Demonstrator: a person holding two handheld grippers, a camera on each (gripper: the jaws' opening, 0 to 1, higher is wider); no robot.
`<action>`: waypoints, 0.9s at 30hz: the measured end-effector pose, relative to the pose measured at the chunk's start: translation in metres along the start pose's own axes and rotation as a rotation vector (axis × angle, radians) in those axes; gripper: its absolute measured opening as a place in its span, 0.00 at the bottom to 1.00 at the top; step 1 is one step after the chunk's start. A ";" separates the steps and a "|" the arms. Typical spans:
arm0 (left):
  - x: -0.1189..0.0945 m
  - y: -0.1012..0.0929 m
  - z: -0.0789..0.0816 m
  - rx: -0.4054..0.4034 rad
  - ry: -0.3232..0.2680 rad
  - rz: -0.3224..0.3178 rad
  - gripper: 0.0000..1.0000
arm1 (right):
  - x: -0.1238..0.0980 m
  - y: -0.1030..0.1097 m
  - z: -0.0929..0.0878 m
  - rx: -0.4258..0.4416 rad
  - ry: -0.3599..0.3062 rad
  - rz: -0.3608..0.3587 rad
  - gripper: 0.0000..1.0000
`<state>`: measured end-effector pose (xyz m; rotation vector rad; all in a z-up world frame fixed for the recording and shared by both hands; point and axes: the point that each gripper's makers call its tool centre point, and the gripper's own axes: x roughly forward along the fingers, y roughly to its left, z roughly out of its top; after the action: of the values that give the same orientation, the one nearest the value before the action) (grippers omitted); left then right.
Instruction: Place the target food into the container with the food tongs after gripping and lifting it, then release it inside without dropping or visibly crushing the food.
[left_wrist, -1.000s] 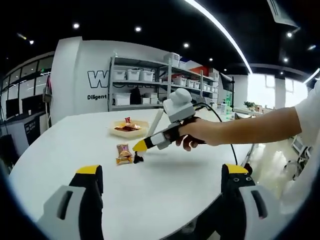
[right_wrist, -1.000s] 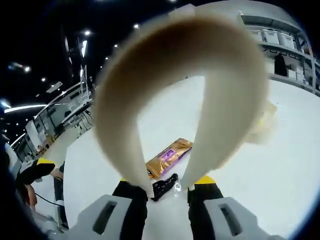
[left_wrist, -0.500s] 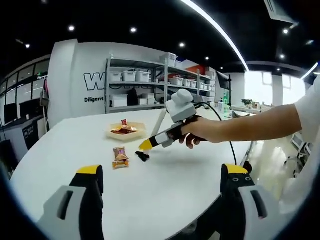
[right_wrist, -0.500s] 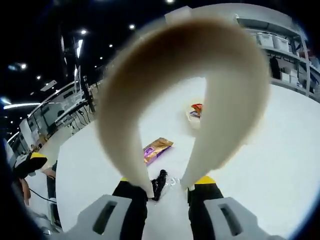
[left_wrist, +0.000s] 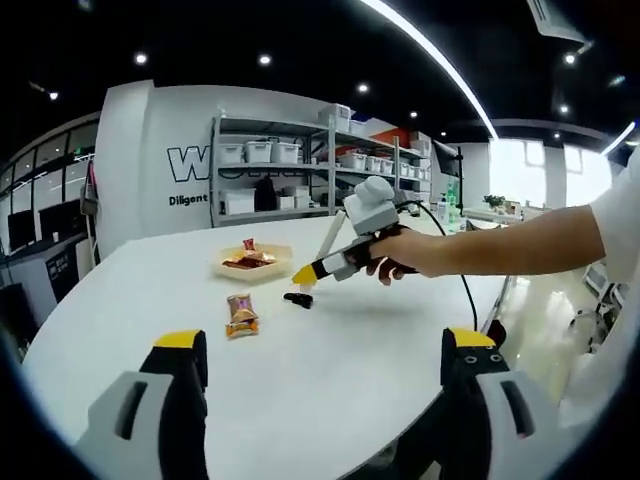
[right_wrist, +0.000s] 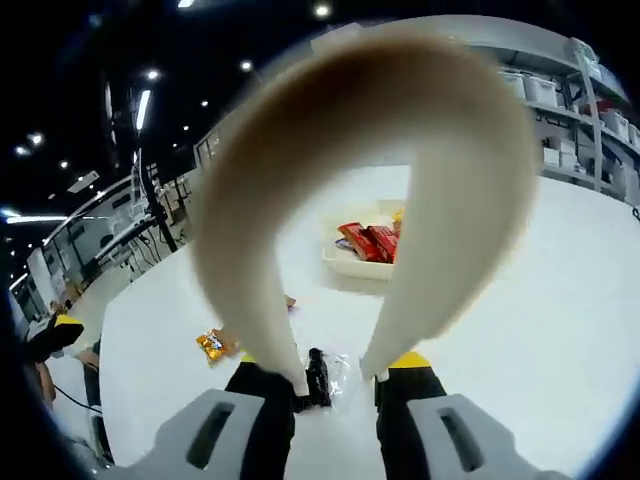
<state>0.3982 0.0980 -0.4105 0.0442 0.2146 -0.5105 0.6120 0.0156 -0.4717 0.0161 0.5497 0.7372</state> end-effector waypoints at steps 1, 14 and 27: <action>0.000 0.000 0.000 0.001 0.001 -0.001 0.95 | 0.001 0.003 0.001 -0.006 0.000 0.009 0.25; -0.007 0.007 0.000 -0.002 0.005 0.022 0.94 | 0.015 0.012 -0.013 -0.023 0.023 0.032 0.24; -0.005 0.004 0.004 0.001 0.006 0.016 0.95 | 0.017 0.015 -0.016 -0.079 0.119 0.024 0.14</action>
<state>0.3970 0.1039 -0.4051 0.0486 0.2194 -0.4942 0.6050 0.0347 -0.4904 -0.0950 0.6348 0.7865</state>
